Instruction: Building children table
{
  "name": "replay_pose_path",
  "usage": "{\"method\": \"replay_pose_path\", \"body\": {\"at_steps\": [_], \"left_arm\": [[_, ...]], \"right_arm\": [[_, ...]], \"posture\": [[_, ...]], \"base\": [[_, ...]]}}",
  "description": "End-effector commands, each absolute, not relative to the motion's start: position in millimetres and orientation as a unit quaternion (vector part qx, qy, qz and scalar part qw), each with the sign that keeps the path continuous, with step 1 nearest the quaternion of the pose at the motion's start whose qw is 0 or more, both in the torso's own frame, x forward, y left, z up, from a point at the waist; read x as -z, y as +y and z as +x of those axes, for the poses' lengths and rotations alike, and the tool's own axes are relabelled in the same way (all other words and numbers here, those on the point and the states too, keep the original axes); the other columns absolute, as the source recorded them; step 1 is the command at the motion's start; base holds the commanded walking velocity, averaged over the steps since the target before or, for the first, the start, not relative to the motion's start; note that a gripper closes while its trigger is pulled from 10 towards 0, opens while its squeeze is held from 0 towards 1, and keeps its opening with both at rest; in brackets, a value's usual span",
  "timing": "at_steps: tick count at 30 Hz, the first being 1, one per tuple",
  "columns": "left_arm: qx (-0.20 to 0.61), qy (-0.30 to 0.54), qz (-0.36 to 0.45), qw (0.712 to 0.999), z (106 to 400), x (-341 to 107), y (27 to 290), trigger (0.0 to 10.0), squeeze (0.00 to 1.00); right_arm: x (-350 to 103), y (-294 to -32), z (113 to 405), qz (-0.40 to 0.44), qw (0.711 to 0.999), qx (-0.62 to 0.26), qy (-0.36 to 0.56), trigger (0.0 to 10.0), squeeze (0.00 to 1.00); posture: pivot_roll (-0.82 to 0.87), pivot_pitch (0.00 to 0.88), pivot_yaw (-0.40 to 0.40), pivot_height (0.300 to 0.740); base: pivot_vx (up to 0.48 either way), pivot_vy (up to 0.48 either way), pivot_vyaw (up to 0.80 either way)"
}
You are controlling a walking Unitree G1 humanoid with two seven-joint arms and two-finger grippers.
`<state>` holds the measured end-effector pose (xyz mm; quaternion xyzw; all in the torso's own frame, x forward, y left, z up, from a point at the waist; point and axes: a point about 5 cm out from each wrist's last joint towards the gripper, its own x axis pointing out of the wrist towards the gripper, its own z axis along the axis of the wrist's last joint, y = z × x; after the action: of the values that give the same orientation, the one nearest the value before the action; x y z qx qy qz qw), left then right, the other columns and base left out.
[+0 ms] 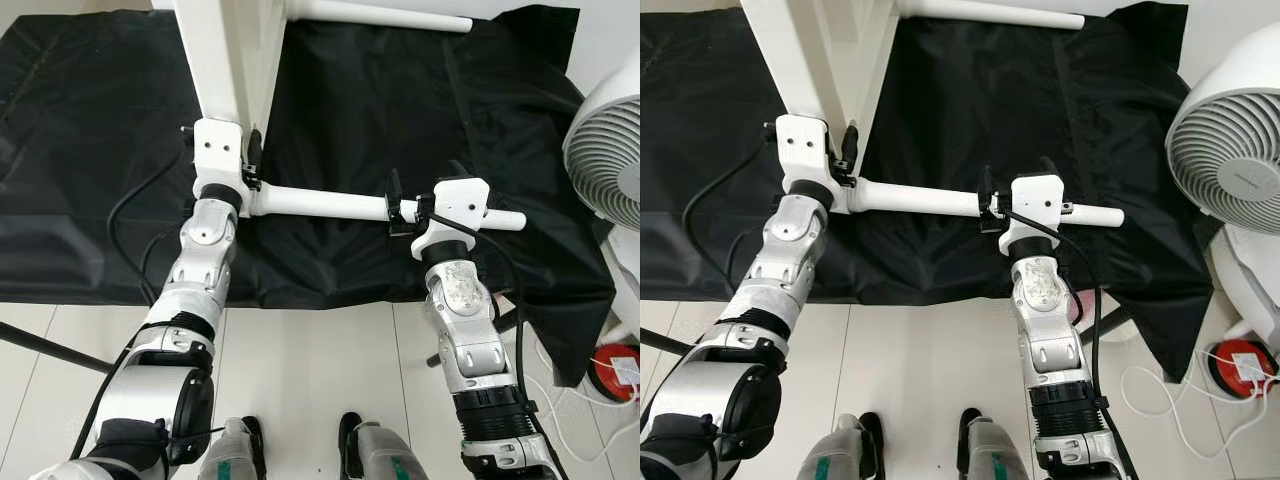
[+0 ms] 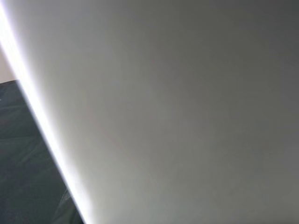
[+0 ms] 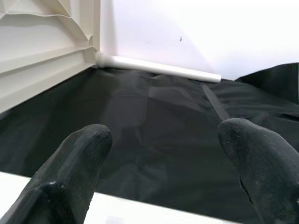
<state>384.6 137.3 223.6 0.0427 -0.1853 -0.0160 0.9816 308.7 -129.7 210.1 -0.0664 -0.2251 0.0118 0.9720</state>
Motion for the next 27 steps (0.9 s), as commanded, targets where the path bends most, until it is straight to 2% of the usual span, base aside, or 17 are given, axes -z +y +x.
{"method": "replay_pose_path", "body": {"at_steps": [1,10,18,22,27], "left_arm": [[-0.057,-0.201,0.043,0.977,383.5,-235.4,166.9,0.0,0.00],[-0.071,-0.207,0.056,0.974,379.6,-248.0,196.8,0.0,0.00],[-0.065,-0.199,0.087,0.974,375.3,-249.3,210.8,0.0,0.00],[-0.065,-0.200,0.089,0.974,373.6,-249.8,212.1,0.0,0.00],[-0.042,-0.208,0.077,0.974,371.4,-251.2,201.8,0.0,0.00]], "right_arm": [[-205.7,-129.0,307.1,-0.067,0.974,-0.012,-0.215,10.0,0.00],[-206.4,-129.6,305.5,-0.068,0.974,-0.013,-0.213,10.0,0.00],[-206.0,-131.3,302.7,-0.069,0.975,-0.011,-0.210,10.0,0.00],[-204.9,-131.8,301.5,-0.069,0.976,-0.011,-0.207,10.0,0.00],[-203.8,-131.4,300.2,-0.068,0.977,-0.013,-0.204,10.0,0.00]], "posture": [[-0.16,0.241,0.034,0.740],[-0.15,0.264,0.032,0.740],[-0.15,0.286,0.034,0.740],[-0.15,0.290,0.035,0.740],[-0.14,0.295,0.033,0.740]], "base": [[0.000,0.000,0.00],[0.000,0.000,0.00],[0.000,0.000,0.00],[0.000,0.000,0.00],[0.000,0.000,0.00]]}}
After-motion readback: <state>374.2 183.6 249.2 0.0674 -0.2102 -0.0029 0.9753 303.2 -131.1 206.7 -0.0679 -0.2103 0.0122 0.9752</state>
